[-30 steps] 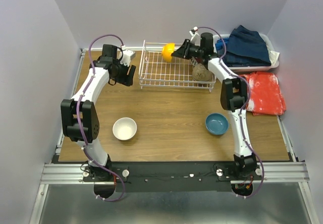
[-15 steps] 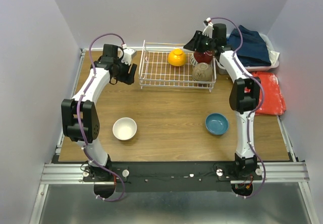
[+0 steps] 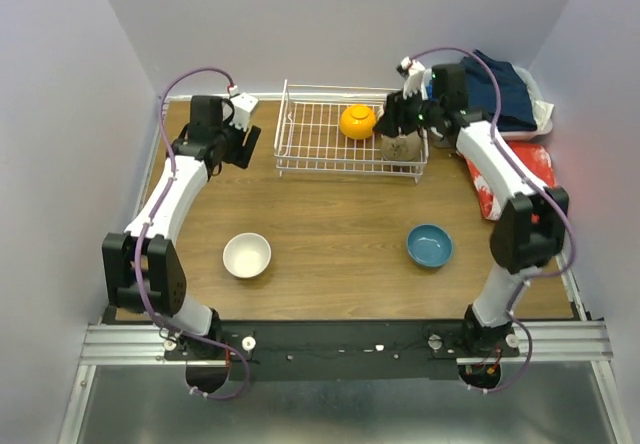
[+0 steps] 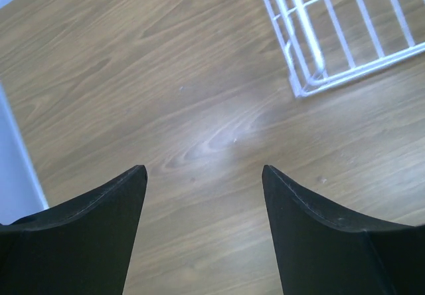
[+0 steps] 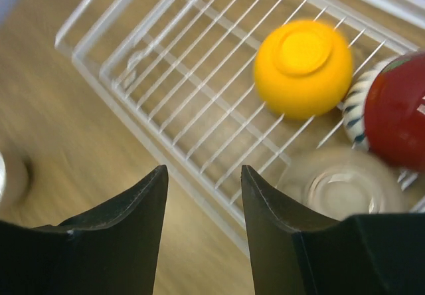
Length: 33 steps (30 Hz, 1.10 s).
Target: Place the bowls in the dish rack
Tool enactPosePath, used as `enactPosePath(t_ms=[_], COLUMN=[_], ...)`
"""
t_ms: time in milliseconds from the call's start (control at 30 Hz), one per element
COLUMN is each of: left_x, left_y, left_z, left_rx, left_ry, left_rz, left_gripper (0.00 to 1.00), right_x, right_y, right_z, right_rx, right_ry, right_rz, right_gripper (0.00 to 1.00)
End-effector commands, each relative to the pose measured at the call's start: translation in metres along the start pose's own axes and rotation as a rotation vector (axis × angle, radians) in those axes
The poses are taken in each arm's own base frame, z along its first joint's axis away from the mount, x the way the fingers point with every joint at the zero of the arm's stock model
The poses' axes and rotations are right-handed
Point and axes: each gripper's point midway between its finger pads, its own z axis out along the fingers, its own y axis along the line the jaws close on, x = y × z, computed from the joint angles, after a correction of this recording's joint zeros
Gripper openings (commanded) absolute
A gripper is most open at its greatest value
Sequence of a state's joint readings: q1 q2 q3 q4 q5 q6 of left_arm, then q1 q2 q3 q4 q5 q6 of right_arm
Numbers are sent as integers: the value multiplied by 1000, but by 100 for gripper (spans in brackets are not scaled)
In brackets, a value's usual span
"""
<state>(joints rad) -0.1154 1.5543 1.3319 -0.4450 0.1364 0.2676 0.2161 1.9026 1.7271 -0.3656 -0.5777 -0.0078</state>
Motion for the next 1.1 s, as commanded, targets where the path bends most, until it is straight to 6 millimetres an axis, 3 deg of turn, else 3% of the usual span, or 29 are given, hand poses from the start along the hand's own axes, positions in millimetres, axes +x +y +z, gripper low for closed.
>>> enactPosePath(t_ms=[0,33,67,167,200,233,300,367,400,467,500,567,600,700,900,1067], left_x=[34,42,51,83,97,105,124,135,144,152,160,167,169,174,183,174], left_y=[18,21,25,32,31,33,34,40,47,51,59,65,65,68,66,67], left_z=[-24,-27,-32,-43,-46,-47,-49,-56,-65,-75,-87,-99,-108,-136,-184,-203], left_rx=[-128,-134,-156,-181,-188,-198,-221,-264,-286,-301,-333,-370,-385,-425,-458,-510], left_ry=[49,67,95,164,201,222,303,368,410,426,428,425,417,413,403,344], left_rz=[66,61,55,6,1,-2,-23,-78,-159,-237,-300,-338,-349,-397,-452,-500], left_gripper=[81,81,81,82,82,82,83,83,82,82,82,82,82,82,82,83], right_x=[26,44,47,66,73,83,93,103,105,111,124,137,154,165,193,222], right_y=[49,57,67,111,140,150,185,197,219,234,254,269,284,314,349,377], right_z=[-49,-52,-58,-66,-62,-62,-53,-38,-32,-20,-11,2,10,17,28,36], right_rx=[-37,-70,-92,-175,-234,-266,-336,-350,-390,-422,-470,-495,-533,-586,-698,-782], right_ry=[64,101,104,157,172,203,216,250,244,250,265,277,304,294,308,324], right_rz=[-309,-322,-348,-543,-621,-701,-781,-840,-895,-1000,-1047,-1102,-1121,-1159,-1232,-1322], right_gripper=[56,56,56,56,56,56,56,56,54,52,50,49,49,48,47,48])
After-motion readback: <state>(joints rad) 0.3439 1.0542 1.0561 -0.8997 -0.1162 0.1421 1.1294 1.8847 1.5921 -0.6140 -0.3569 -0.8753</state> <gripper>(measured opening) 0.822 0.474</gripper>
